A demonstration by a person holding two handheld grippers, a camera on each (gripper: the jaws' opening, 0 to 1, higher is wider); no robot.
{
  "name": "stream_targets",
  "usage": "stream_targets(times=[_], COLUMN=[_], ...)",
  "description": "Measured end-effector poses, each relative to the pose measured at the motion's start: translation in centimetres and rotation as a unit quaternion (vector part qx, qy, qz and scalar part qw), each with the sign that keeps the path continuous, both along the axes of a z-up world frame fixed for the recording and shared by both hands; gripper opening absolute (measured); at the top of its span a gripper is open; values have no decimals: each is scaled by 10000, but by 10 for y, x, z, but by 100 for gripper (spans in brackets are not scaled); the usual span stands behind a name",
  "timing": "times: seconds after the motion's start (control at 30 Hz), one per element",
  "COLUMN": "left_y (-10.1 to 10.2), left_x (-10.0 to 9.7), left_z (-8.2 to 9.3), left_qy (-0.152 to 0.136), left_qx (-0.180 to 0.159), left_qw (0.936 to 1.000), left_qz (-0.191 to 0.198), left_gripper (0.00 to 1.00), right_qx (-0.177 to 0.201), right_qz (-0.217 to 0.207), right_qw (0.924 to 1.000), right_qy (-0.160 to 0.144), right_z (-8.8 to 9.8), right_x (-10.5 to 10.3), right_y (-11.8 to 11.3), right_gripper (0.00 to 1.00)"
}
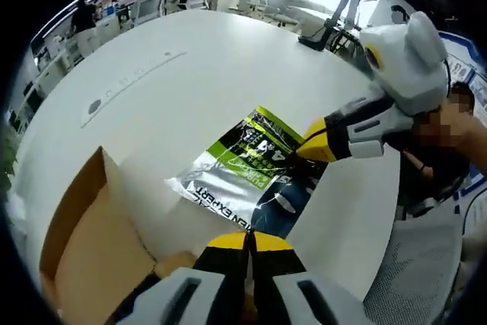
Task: Operate the shoe box by opening the lid, removing the specified soft item, and placing it in the target area until the item is outside and the box remains undamaged.
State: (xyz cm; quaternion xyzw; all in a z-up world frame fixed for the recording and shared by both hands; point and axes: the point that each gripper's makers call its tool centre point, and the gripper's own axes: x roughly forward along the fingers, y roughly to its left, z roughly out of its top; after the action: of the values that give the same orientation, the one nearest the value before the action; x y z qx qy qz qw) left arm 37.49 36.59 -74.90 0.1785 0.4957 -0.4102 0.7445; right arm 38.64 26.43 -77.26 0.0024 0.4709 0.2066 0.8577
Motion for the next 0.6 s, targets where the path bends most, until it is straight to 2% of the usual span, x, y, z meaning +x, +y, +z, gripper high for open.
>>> stream_targets(times=[0.13,0.37,0.6], left_y=[-4,-7,-4], left_x=[-2,-4,-5], left_z=[-7,-20,-27], left_qy=[-175,-274,-516], left_qx=[305,521,816], left_qw=[9986,9960,9904], left_qz=[-396,-666,-984], left_gripper=[0,1,1], right_qx=[-12,130,210], right_qz=[-59,-149,-177], right_qw=[10000,9998,9996], right_qy=[2,68,84], right_z=[-4,-11,-19], right_x=[1,-2,-1], right_y=[-4,-8,-3], right_gripper=[0,0,0])
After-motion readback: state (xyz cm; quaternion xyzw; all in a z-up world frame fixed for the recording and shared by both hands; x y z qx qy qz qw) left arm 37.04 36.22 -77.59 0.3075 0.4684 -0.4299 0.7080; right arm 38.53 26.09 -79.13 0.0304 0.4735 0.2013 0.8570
